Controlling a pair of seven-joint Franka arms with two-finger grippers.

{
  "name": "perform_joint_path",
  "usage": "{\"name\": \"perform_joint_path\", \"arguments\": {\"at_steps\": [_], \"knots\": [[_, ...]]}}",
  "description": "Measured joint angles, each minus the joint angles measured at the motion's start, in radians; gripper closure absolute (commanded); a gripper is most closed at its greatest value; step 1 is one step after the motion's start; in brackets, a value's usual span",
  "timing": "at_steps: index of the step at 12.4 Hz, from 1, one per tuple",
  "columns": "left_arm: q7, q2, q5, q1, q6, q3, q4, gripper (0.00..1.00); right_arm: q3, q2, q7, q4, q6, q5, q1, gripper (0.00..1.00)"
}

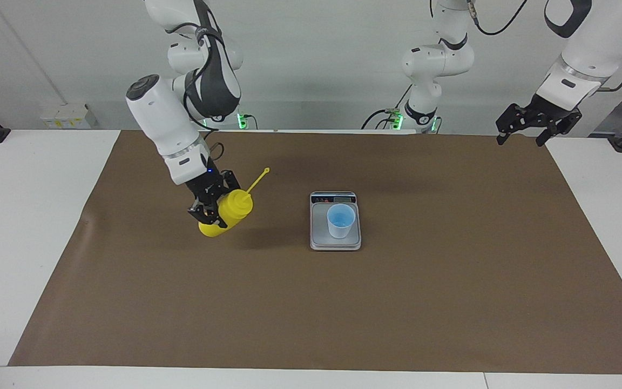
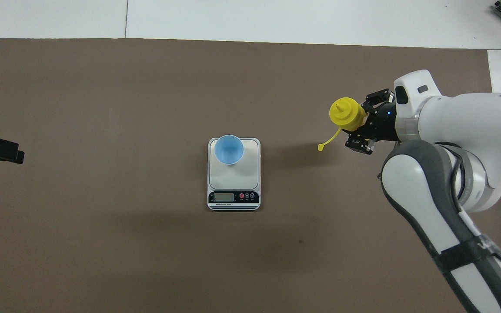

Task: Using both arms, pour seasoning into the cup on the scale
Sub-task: 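Lift the yellow bottle with the right gripper toward the cup, then tilt the yellow bottle over the blue cup with the right gripper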

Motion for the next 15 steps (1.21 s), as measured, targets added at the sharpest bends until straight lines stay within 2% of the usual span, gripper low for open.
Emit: {"name": "perform_joint_path", "arguments": {"at_steps": [1,3,5,9,15], "knots": [[0.000,0.000,0.000,0.000,0.000,0.000,0.000,0.00,0.002,0.001,0.093,0.012,-0.015,-0.080,0.032,1.00],[0.000,0.000,0.000,0.000,0.000,0.000,0.000,0.00,0.004,0.011,0.184,0.035,-0.039,-0.146,0.076,1.00],[0.000,0.000,0.000,0.000,0.000,0.000,0.000,0.00,0.004,0.040,0.191,0.072,-0.060,-0.189,0.109,1.00],[0.000,0.000,0.000,0.000,0.000,0.000,0.000,0.00,0.006,0.113,0.264,0.150,-0.097,-0.395,0.203,1.00],[0.000,0.000,0.000,0.000,0.000,0.000,0.000,0.00,0.006,0.190,0.274,0.195,-0.100,-0.626,0.285,1.00]]}}
